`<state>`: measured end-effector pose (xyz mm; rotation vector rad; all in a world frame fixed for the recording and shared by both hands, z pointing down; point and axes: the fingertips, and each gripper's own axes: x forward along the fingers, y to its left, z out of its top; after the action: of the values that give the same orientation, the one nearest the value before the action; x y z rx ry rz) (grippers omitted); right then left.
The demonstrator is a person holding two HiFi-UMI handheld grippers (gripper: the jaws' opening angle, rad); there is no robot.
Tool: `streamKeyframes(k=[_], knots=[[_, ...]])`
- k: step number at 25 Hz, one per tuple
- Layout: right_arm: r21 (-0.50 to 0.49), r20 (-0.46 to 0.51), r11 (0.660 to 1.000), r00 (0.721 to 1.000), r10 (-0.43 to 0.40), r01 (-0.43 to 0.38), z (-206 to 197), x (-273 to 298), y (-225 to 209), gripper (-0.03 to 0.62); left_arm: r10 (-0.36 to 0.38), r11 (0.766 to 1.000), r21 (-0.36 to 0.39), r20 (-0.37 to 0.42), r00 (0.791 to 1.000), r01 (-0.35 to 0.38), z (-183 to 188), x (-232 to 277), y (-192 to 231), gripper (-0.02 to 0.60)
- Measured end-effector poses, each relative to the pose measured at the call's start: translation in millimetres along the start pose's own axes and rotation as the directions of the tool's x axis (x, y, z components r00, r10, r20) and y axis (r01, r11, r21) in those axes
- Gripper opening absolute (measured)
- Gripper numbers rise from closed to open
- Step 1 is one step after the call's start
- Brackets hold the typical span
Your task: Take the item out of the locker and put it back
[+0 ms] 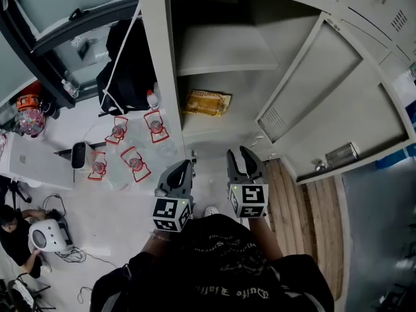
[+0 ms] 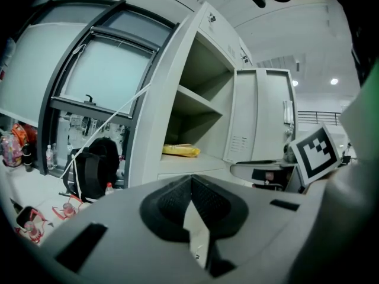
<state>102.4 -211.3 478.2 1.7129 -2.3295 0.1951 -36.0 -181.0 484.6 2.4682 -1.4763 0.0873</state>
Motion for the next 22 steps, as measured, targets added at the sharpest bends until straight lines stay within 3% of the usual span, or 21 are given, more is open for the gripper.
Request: streamKeyframes(k=[19,22], knots=[[0.018,0.009,1.000,1.000,-0.023,0.023,-18,-27,4,0.141,-0.056,0.996,0.067,-0.004,0.998,0.056,-7,2,-16,0.008],[0.007,0.024,1.000,1.000,-0.015,0.015,-15,-27,8,0.108,-0.055,0.996,0.070,0.000,0.998,0.055,-6,2,-16,0.008]])
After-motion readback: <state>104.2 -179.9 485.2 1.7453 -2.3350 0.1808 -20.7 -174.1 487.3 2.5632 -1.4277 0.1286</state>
